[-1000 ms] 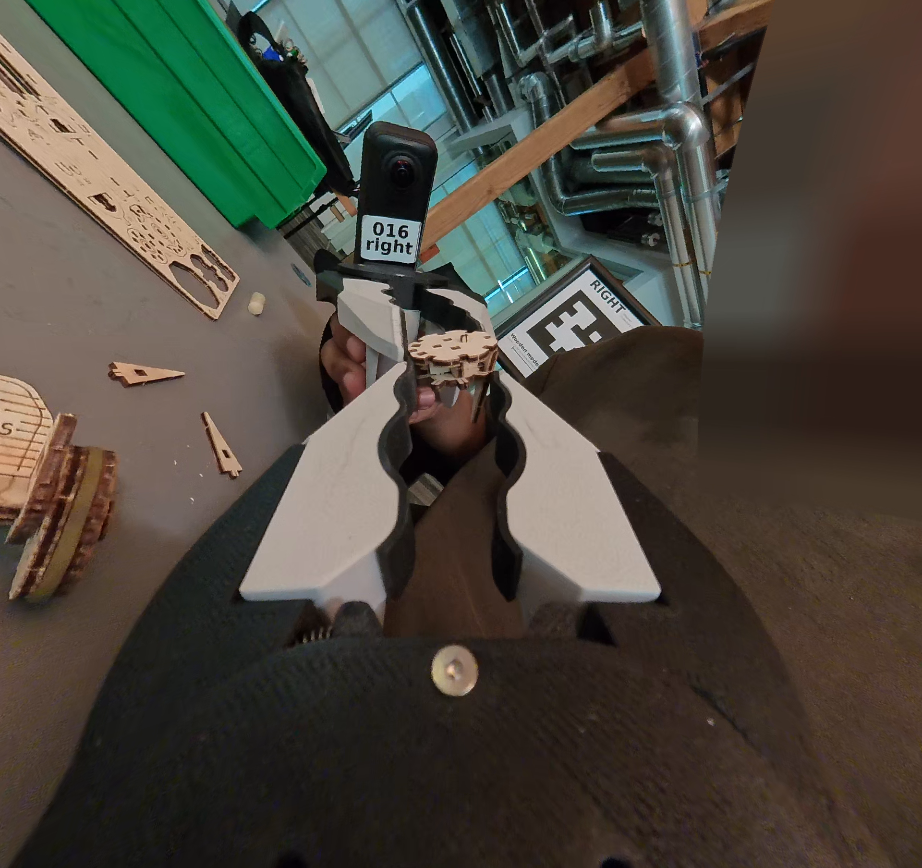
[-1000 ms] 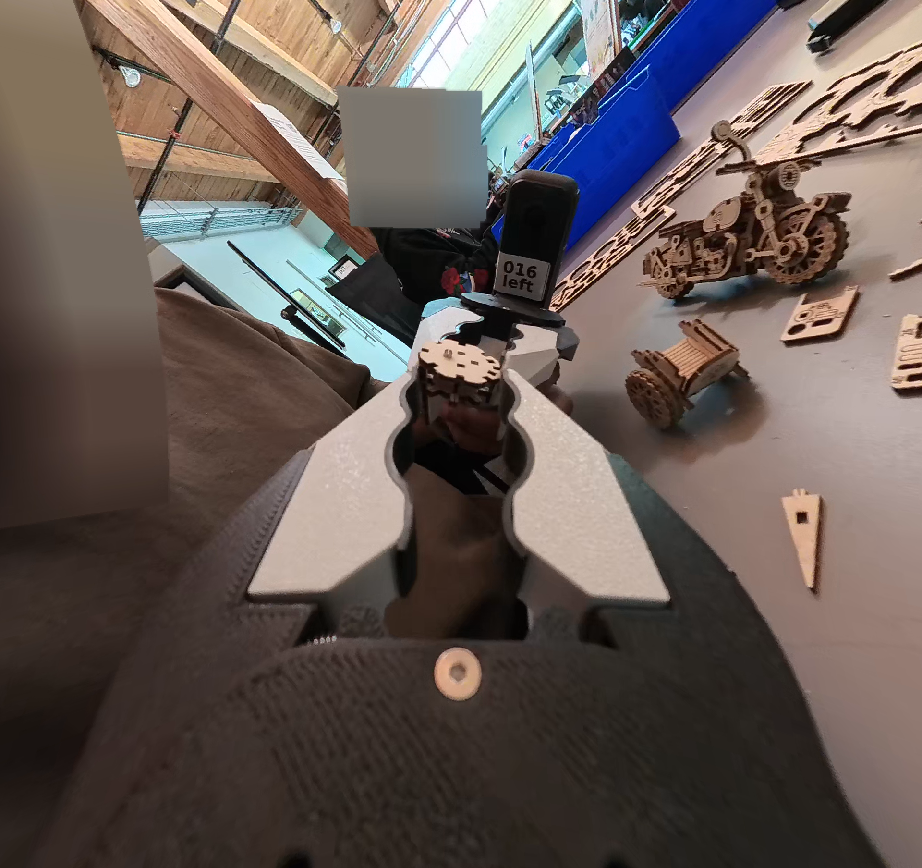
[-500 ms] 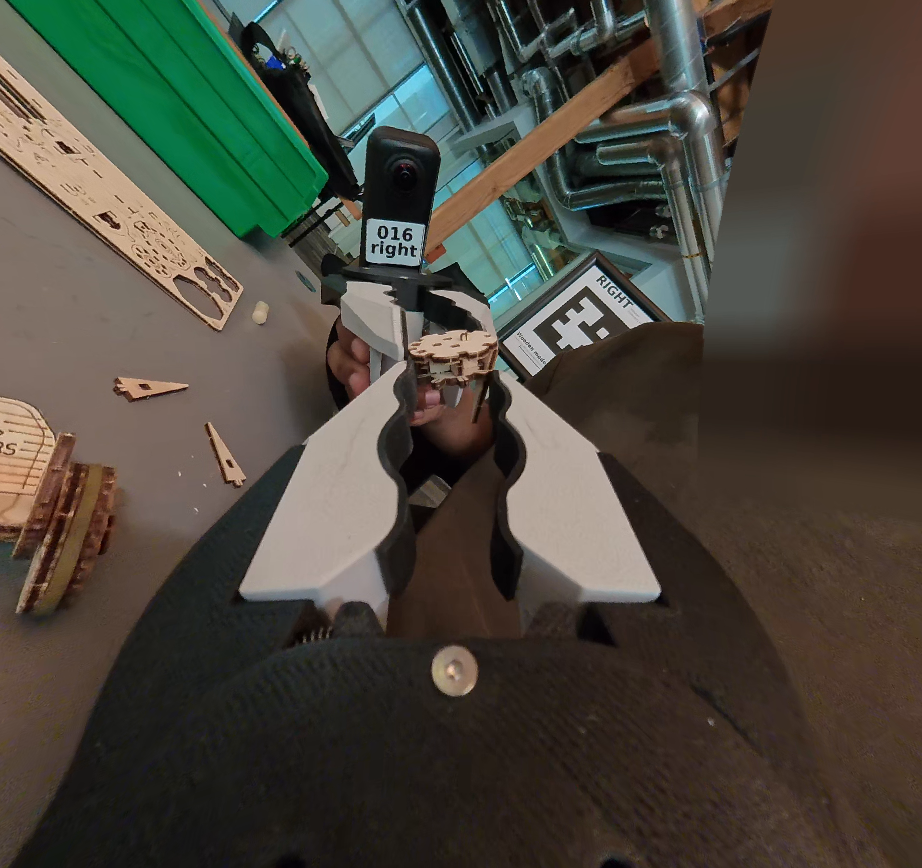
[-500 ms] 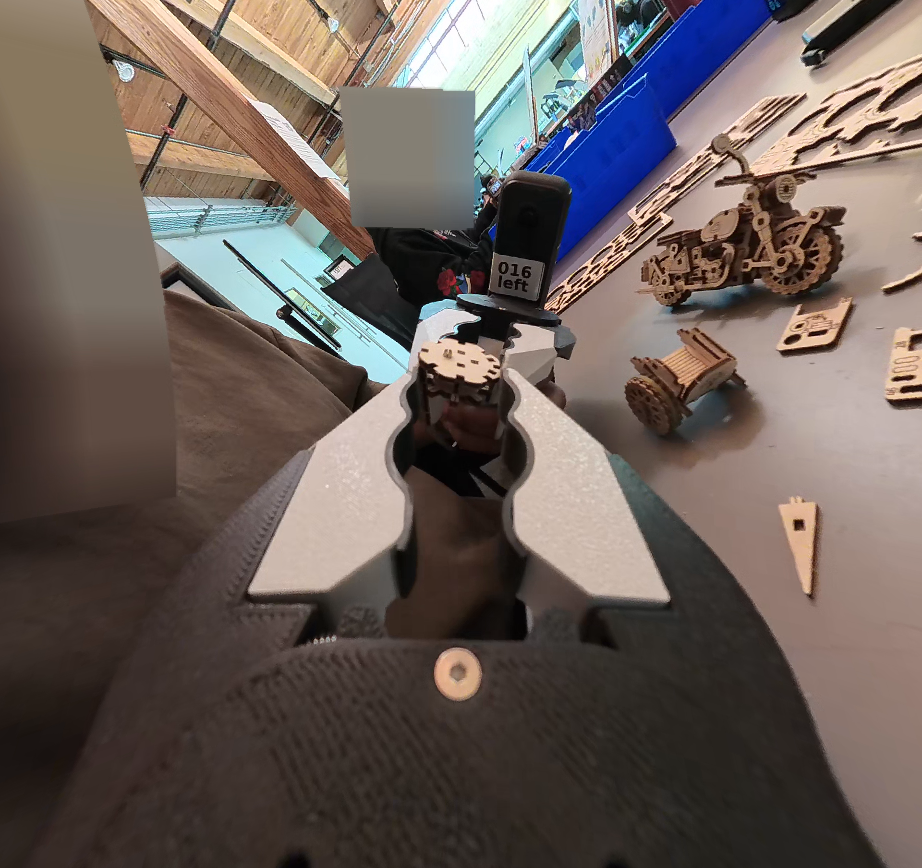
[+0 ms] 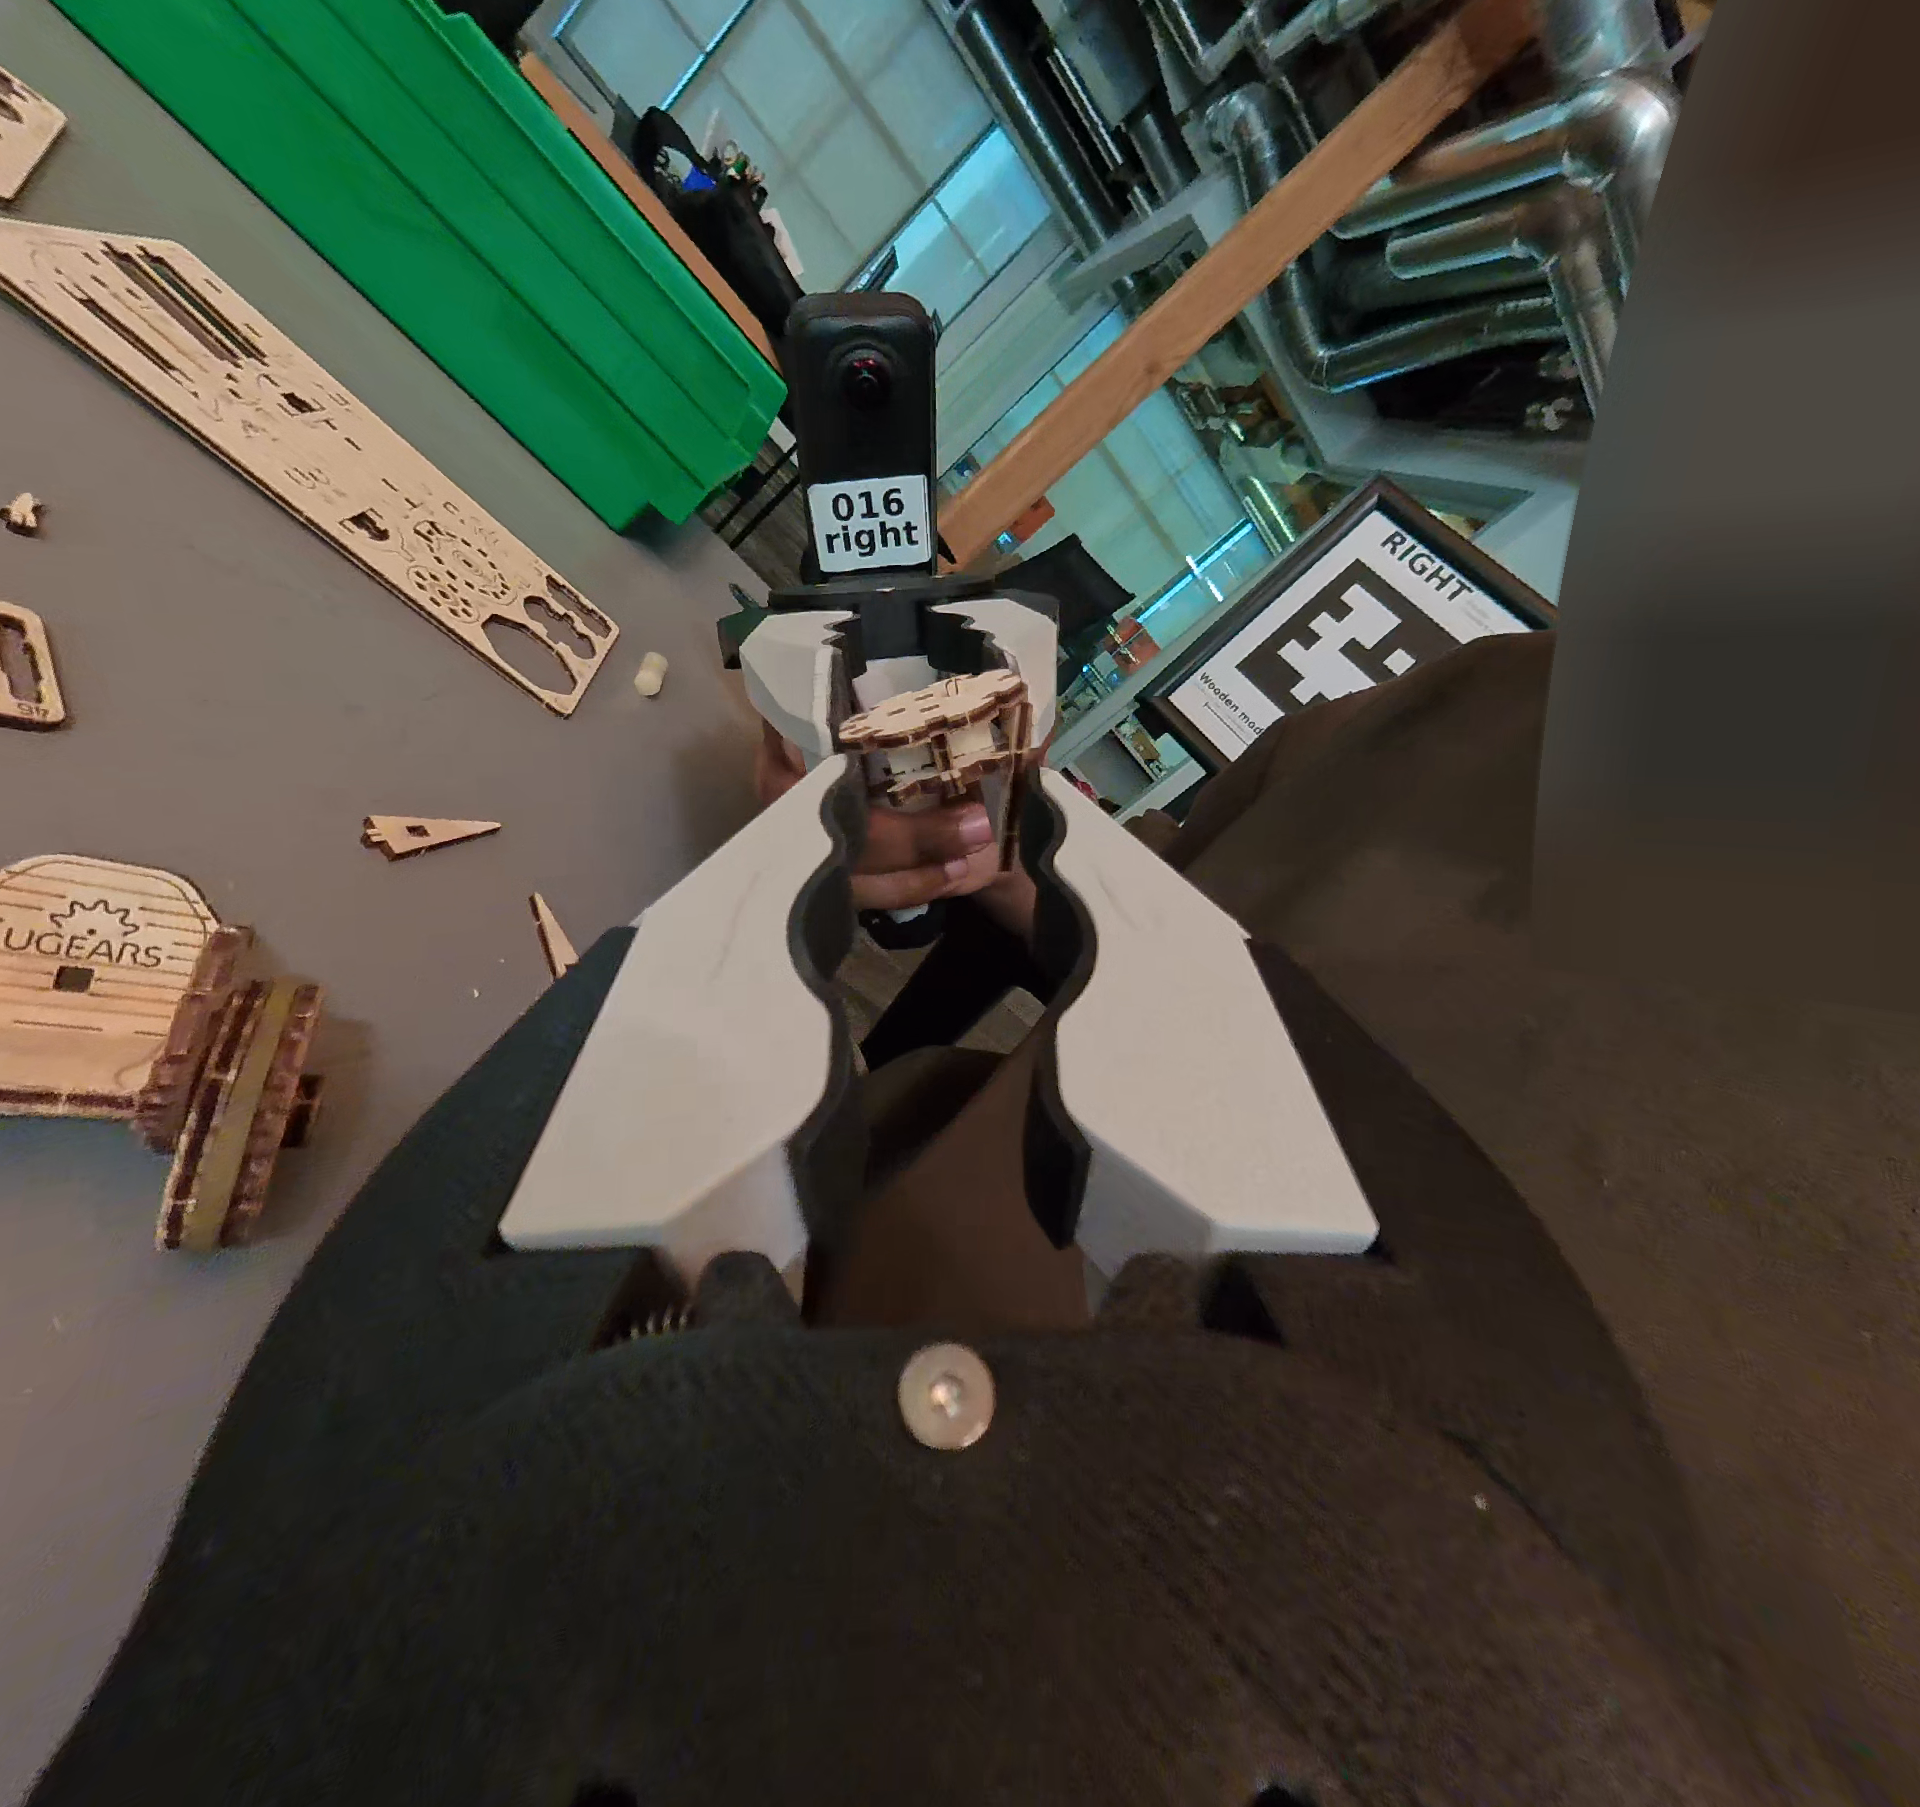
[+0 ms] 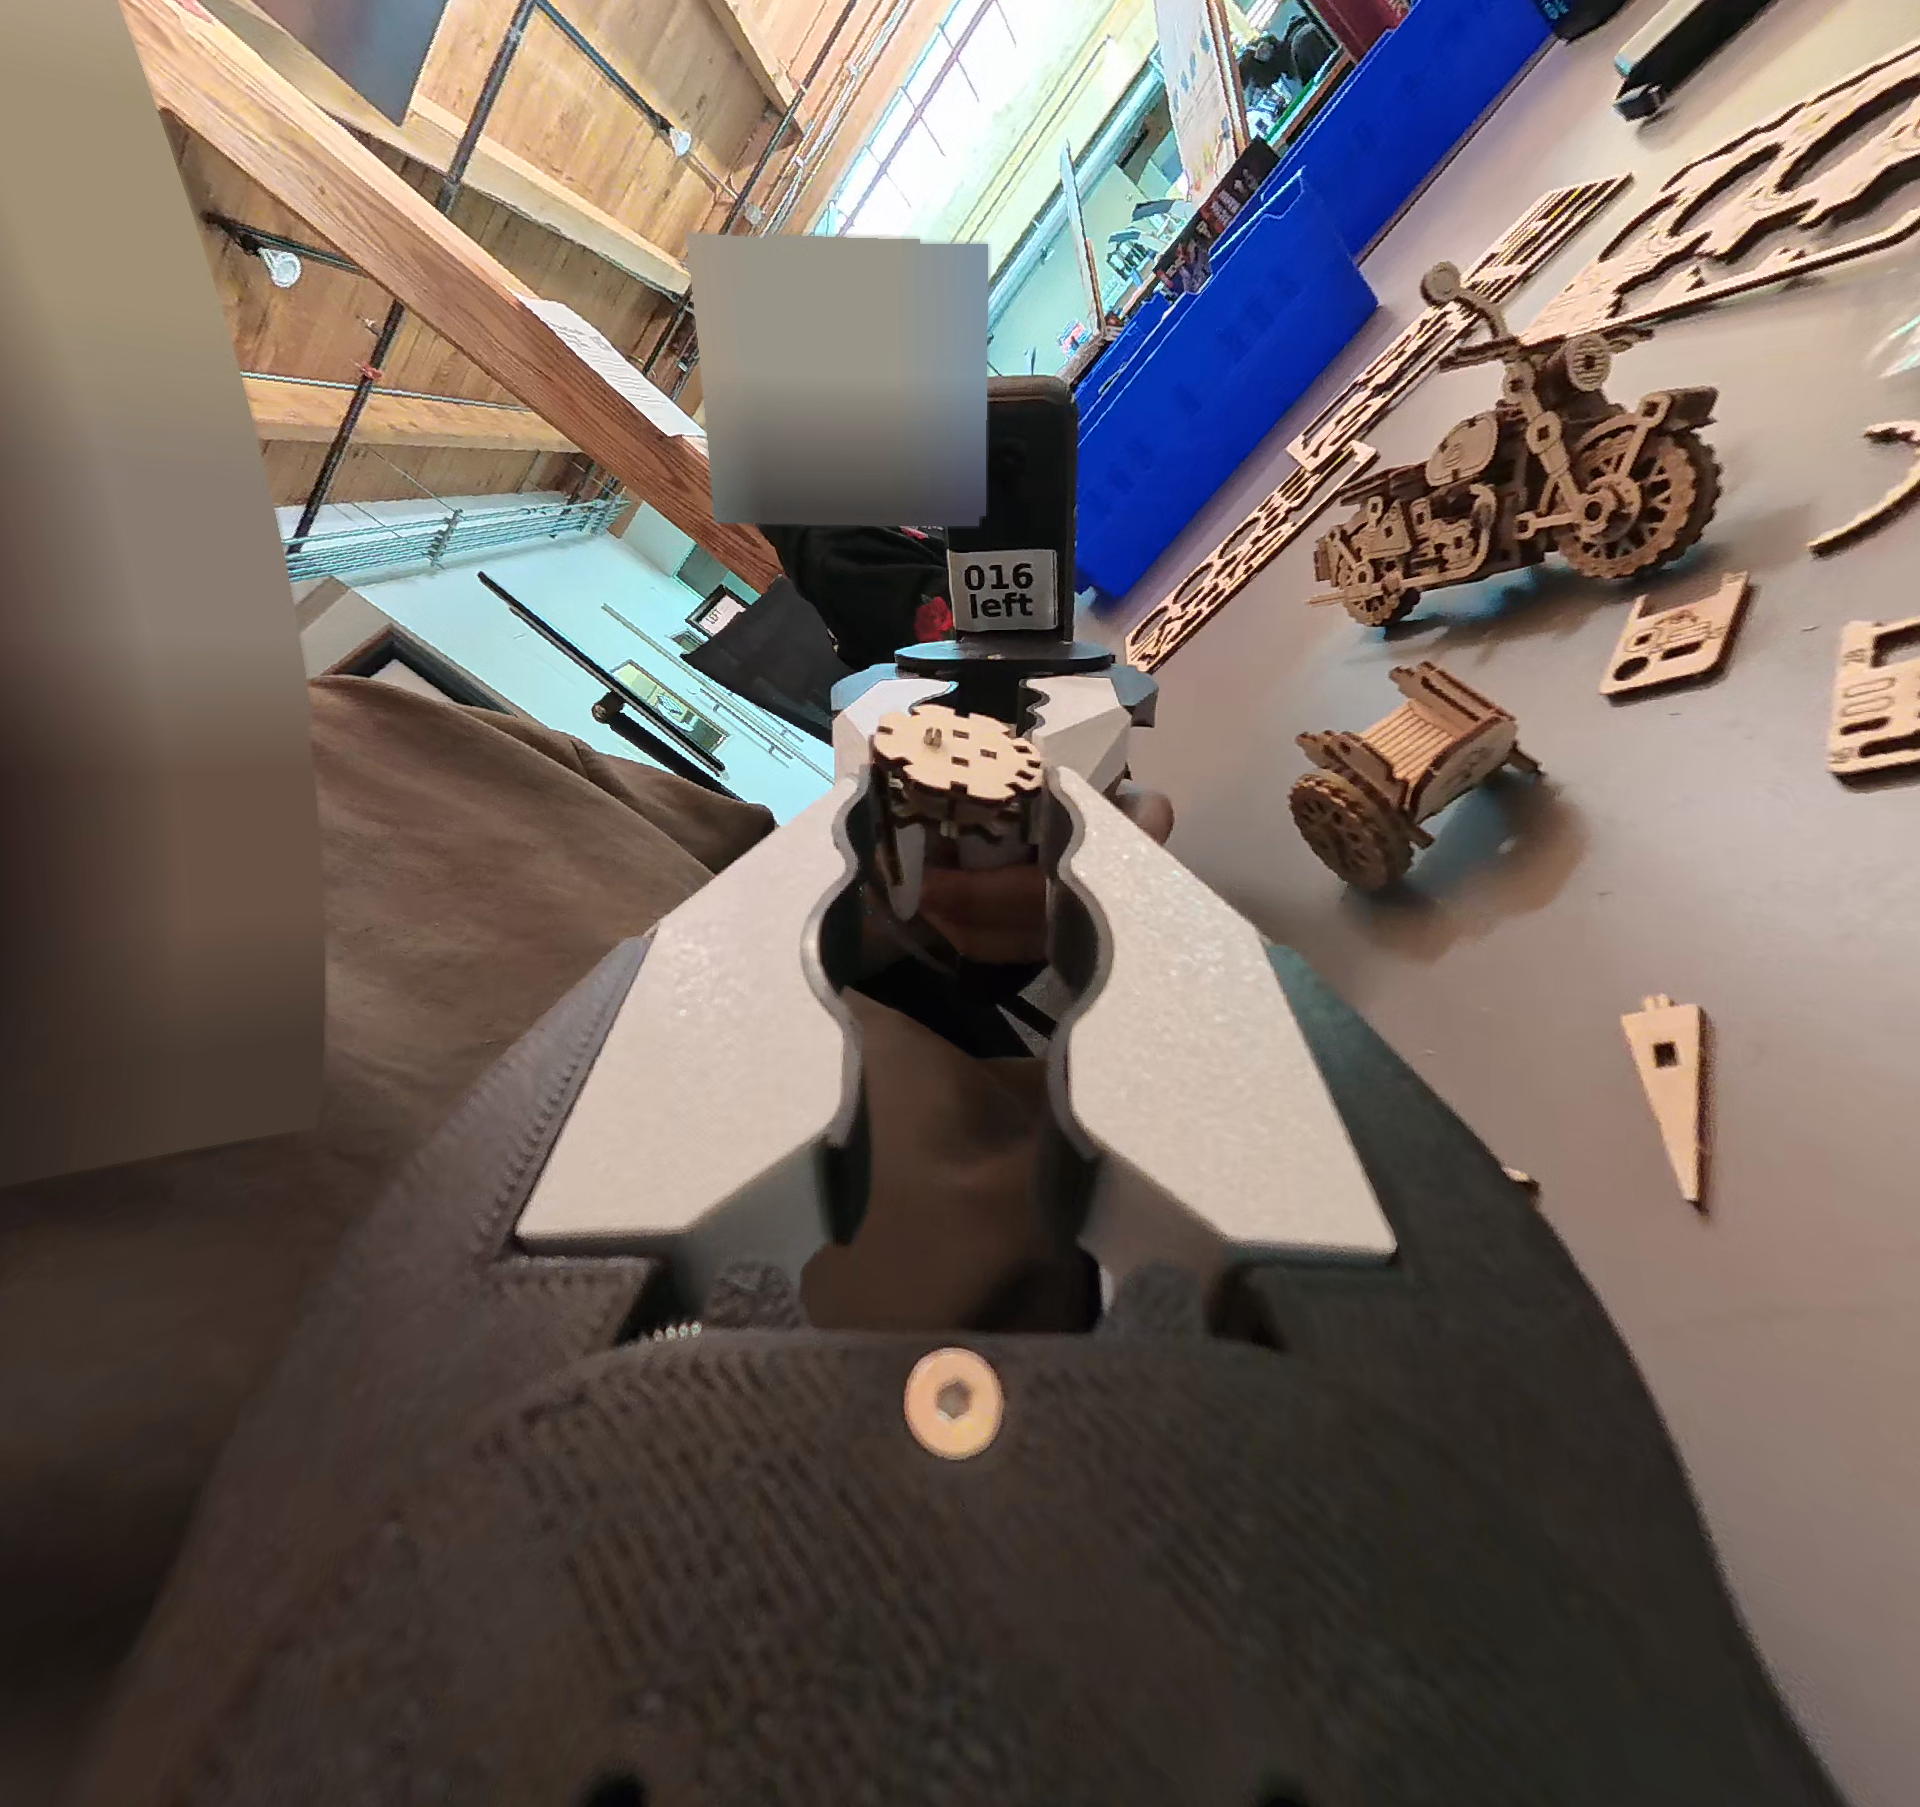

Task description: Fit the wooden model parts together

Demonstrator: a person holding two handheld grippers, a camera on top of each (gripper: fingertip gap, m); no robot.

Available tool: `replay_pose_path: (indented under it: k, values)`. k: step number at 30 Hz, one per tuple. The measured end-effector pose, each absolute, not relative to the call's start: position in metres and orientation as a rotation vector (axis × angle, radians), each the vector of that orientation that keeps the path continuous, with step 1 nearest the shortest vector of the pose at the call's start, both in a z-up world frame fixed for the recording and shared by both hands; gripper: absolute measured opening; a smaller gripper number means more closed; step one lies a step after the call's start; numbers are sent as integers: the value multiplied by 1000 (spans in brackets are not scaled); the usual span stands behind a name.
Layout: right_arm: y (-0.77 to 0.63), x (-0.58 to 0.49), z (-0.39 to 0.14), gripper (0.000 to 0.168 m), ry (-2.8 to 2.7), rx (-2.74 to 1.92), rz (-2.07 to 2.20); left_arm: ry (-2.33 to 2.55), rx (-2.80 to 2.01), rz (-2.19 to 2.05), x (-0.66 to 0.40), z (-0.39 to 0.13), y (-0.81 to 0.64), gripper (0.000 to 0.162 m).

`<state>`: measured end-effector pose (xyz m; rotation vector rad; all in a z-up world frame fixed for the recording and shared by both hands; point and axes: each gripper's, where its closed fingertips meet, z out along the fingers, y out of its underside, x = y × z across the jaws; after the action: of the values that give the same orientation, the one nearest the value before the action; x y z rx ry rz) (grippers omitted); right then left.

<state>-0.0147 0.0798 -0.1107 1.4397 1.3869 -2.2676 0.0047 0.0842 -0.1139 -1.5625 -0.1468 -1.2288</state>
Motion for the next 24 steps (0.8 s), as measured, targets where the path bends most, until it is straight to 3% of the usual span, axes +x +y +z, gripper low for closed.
replay_pose_path:
  k: [24]
  values:
    - [80, -14, -112, 29, 1382, 1460, -2288, -111, -1569, -1152, 6, -116, 84, 25]
